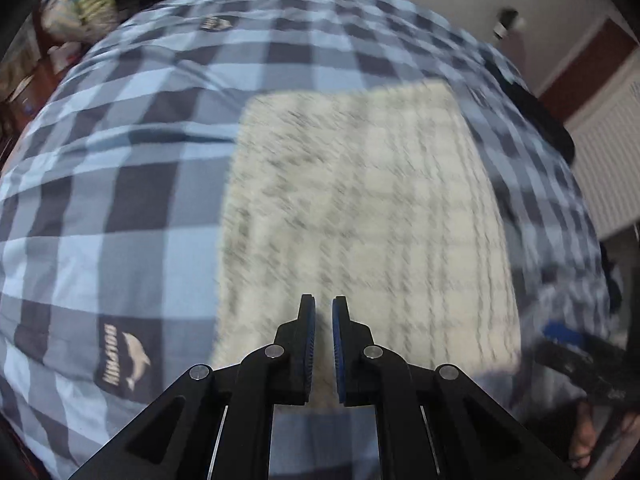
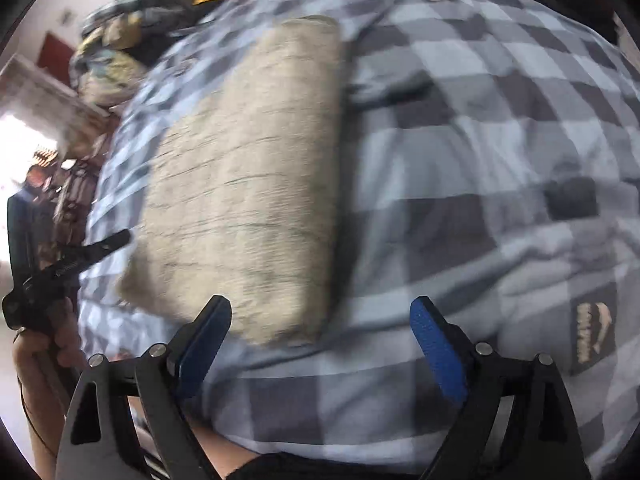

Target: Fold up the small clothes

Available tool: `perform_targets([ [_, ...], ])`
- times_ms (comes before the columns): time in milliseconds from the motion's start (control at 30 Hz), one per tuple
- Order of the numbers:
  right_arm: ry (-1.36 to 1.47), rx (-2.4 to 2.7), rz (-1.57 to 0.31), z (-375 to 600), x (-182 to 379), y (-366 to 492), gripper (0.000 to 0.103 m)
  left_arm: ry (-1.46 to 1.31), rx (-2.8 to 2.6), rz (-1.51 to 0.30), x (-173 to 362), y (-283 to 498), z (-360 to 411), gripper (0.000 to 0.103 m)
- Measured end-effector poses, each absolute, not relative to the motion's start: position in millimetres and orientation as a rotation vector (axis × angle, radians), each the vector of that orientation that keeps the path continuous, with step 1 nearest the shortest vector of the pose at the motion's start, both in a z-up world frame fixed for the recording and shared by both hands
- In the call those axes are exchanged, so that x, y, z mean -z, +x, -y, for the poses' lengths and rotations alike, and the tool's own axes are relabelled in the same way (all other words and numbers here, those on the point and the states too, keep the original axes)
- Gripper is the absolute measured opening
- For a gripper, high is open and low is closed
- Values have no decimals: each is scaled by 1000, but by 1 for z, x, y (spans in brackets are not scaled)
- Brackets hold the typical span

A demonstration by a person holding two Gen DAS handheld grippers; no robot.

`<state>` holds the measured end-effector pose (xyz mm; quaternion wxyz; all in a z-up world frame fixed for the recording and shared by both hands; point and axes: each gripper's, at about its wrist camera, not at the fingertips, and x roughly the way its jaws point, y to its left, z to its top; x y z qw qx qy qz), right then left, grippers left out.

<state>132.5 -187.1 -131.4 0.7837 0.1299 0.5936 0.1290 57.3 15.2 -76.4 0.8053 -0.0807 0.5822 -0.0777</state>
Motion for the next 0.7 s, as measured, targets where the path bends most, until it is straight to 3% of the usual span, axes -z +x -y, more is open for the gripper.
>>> perform_targets([
  [200, -2, -258, -1388, 138, 168, 137, 89, -85, 165, -1352, 115, 59, -2, 7],
  [300, 24, -200, -1353, 155, 157, 120, 89, -164, 110, -1344, 107, 57, -19, 7],
  [500, -246, -130, -1217, 139, 137, 72, 89, -214, 84, -1280, 84, 60, -38, 7],
  [700, -251, -134, -1276, 107, 166, 104, 89, -212, 118, -1290, 89, 68, -24, 7],
])
